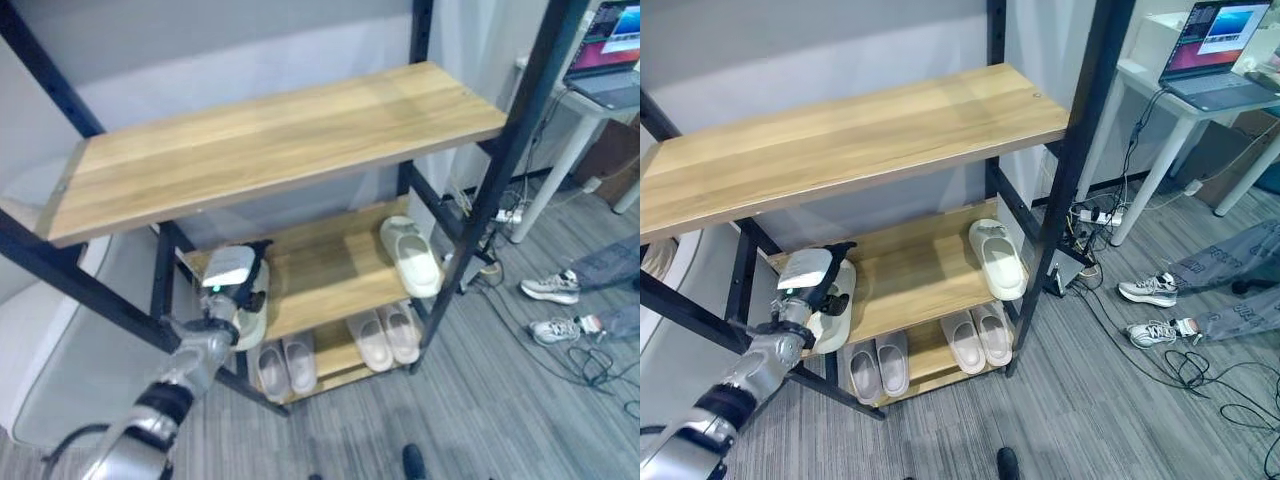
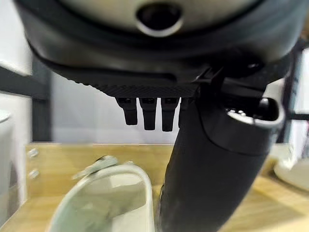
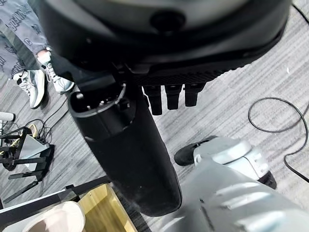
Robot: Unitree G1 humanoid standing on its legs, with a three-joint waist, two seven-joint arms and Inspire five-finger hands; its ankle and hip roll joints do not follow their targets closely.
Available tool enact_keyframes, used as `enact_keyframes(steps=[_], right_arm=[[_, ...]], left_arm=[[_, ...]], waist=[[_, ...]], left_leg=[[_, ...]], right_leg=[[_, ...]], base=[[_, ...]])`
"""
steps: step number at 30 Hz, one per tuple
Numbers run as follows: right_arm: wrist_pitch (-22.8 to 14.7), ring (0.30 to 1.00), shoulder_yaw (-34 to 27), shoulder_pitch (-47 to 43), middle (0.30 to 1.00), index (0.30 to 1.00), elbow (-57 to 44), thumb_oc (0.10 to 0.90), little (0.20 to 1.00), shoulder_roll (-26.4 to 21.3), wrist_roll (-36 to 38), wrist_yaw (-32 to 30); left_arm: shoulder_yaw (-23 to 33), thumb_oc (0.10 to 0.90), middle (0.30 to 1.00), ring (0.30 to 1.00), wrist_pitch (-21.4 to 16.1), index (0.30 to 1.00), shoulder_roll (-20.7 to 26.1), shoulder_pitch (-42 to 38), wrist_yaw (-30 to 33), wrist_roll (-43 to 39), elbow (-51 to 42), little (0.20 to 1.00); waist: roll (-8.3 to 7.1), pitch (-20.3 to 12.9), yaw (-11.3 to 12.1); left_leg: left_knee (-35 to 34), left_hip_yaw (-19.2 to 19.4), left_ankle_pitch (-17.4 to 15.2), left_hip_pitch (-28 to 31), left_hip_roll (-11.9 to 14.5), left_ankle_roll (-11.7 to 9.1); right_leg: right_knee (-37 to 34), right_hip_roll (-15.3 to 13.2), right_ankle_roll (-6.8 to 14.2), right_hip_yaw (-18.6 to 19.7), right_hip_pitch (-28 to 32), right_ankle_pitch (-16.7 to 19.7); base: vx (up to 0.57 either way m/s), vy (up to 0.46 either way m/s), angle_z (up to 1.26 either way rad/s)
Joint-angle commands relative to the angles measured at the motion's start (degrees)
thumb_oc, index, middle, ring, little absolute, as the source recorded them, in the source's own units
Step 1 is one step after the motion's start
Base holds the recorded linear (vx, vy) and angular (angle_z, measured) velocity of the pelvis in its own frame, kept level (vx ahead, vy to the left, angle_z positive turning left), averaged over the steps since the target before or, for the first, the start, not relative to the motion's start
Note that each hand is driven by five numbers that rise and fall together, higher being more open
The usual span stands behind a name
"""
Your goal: Arrange the slippers neatly on the shoe rack.
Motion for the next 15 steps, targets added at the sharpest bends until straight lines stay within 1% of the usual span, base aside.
enact_keyframes(steps=[1,4,6,7,9,10,11,12,14,15], right_arm=[[-2.91,0.9,-0.62,-2.49,0.9,0.9,-1.22,0.8,0.9,-2.57,0.74,-1.14],[-3.22,0.9,-0.98,-2.45,0.9,0.9,-1.01,0.8,0.9,-2.02,2.1,-0.89],[-3.56,0.9,-2.13,-1.52,0.9,0.9,-0.2,0.8,0.9,-1.04,3.88,-0.79],[-3.56,0.9,-2.08,-1.51,0.9,0.9,-0.2,0.8,0.9,-1.07,3.89,-0.78],[-3.44,0.9,-2.37,-1.32,0.9,0.9,-0.19,0.8,0.9,-0.6,3.48,-0.84],[-3.43,0.9,-2.26,-1.27,0.9,0.9,-0.22,0.8,0.9,-0.69,3.46,-0.86],[-3.11,0.9,-2.82,-0.39,0.9,0.9,-0.59,0.8,0.9,0.09,3.28,-0.47],[-3.01,0.9,-2.98,-0.18,0.9,0.9,-0.7,0.8,0.9,0.08,3.11,-0.35],[-2.9,0.9,-2.96,0.28,0.9,0.9,-0.94,0.8,0.9,-0.07,2.92,-0.13],[-2.58,0.9,-2.94,0.18,0.9,0.9,-0.82,0.8,0.9,0.01,2.39,0.0]], left_arm=[[4.79,0.8,0.9,0.9,1.82,0.9,3.88,-11.79,5.56,1.18,2.13,0.9],[5.0,0.8,0.9,0.9,2.16,0.9,4.22,-12.92,6.3,0.34,3.51,0.9],[8.3,0.8,0.9,0.9,2.44,0.9,5.73,-12.07,7.61,-1.73,1.09,0.9],[8.42,0.8,0.9,0.9,2.47,0.9,5.78,-11.9,7.53,-1.72,0.92,0.9],[10.92,0.8,0.9,0.9,1.71,0.9,5.62,-10.0,7.32,-2.9,-2.8,0.9],[11.28,0.8,0.9,0.9,1.81,0.9,5.67,-9.57,7.12,-2.82,-3.23,0.9],[14.07,0.8,0.9,0.9,1.07,0.9,5.14,-6.24,7.18,-3.07,-6.73,0.9],[15.14,0.8,0.9,0.9,0.91,0.9,4.96,-5.09,7.32,-2.84,-8.21,0.9],[15.95,0.8,0.9,0.9,1.1,0.9,5.15,-3.9,7.33,-2.07,-9.11,0.9],[17.9,0.8,0.9,0.9,1.37,0.9,5.09,-2.07,7.43,-1.11,-11.8,0.9]], waist=[[1.17,2.25,-0.5],[1.01,2.39,-0.54],[0.71,2.42,-0.33],[0.72,2.43,-0.37],[0.49,2.41,0.03],[0.55,2.42,-0.09],[0.35,2.42,0.25],[0.29,2.38,0.36],[0.33,2.43,0.24],[0.19,2.57,0.47]], left_leg=[[-0.1,-2.73,-5.56,0.0,-3.56,1.31],[-0.1,-2.58,-5.5,-0.53,-3.48,1.3],[-0.1,-2.53,-5.51,-0.58,-3.49,1.28],[-0.1,-2.52,-5.52,-0.55,-3.48,1.28],[-0.1,-2.57,-5.65,-0.24,-3.52,1.28],[-0.1,-2.56,-5.67,-0.16,-3.52,1.28],[-0.1,-2.74,-5.94,0.44,-3.64,1.36],[-0.1,-2.8,-6.07,0.72,-3.66,1.37],[-0.1,-2.86,-6.21,1.17,-3.67,1.36],[-0.1,-2.93,-6.29,1.63,-3.67,1.34]], right_leg=[[0.43,1.36,2.37,-1.75,2.61,-5.75],[0.45,1.39,2.45,-1.71,2.03,-5.64],[0.57,1.5,2.46,-1.92,1.91,-5.57],[0.58,1.5,2.46,-1.91,1.94,-5.58],[0.77,1.46,2.38,-2.03,2.34,-5.84],[0.79,1.46,2.39,-2.02,2.41,-5.87],[1.16,1.5,2.22,-2.01,2.83,-6.29],[1.28,1.51,2.15,-2.0,3.05,-6.45],[1.46,1.5,2.11,-2.05,3.38,-6.6],[1.48,1.5,2.02,-2.15,3.85,-6.79]], base=[[-0.01,0.021,-0.04],[0.0,0.012,-0.04],[0.04,0.011,-0.02],[0.04,0.0,0.0],[0.0,0.0,0.0],[0.04,0.008,-0.01],[0.04,0.007,0.0],[0.05,0.006,-0.01],[0.0,0.0,0.0],[0.0,0.0,0.0]])
